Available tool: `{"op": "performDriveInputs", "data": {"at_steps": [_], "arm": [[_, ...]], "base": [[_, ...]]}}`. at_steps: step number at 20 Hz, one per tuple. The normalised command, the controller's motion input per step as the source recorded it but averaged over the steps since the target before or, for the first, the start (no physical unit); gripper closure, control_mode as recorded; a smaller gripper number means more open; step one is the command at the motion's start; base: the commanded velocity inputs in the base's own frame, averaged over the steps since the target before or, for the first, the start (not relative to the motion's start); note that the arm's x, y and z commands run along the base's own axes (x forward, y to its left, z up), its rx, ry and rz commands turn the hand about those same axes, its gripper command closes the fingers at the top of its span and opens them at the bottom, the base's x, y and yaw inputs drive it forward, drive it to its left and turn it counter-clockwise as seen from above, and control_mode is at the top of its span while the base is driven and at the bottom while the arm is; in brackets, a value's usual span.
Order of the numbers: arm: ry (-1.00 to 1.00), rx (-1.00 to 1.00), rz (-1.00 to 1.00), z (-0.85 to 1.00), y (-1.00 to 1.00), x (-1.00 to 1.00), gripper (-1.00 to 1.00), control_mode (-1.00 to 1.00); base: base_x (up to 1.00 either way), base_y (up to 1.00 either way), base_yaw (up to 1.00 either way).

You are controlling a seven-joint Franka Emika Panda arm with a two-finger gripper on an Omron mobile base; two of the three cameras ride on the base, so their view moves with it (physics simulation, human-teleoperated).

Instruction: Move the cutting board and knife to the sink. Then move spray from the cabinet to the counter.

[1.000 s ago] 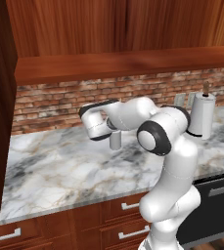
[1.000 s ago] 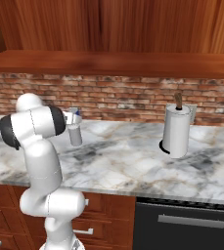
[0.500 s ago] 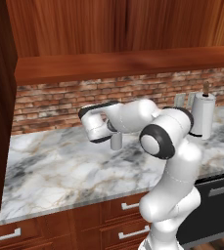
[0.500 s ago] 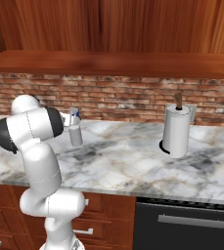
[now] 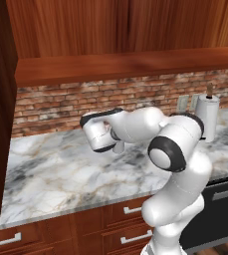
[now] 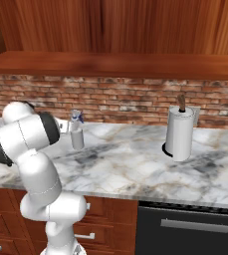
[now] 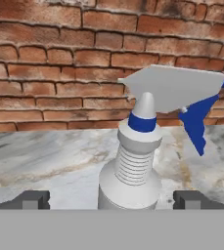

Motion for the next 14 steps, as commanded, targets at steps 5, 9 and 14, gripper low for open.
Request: {"op": "performDriveInputs", "data": {"at_steps": [5, 9, 14], "arm": [[-0.12, 0.0, -0.05, 0.49, 0.02, -0.84, -1.0, -1.0], [-0.13, 0.0, -0.05, 0.98, 0.17, -0.84, -1.0, -1.0], [-0.01, 0.0, -0.06, 1.0, 0.22, -0.94, -1.0, -1.0]], "base": [[0.0, 0.0, 0.0], [0.0, 0.0, 0.0], [0.0, 0.0, 0.0]]}}
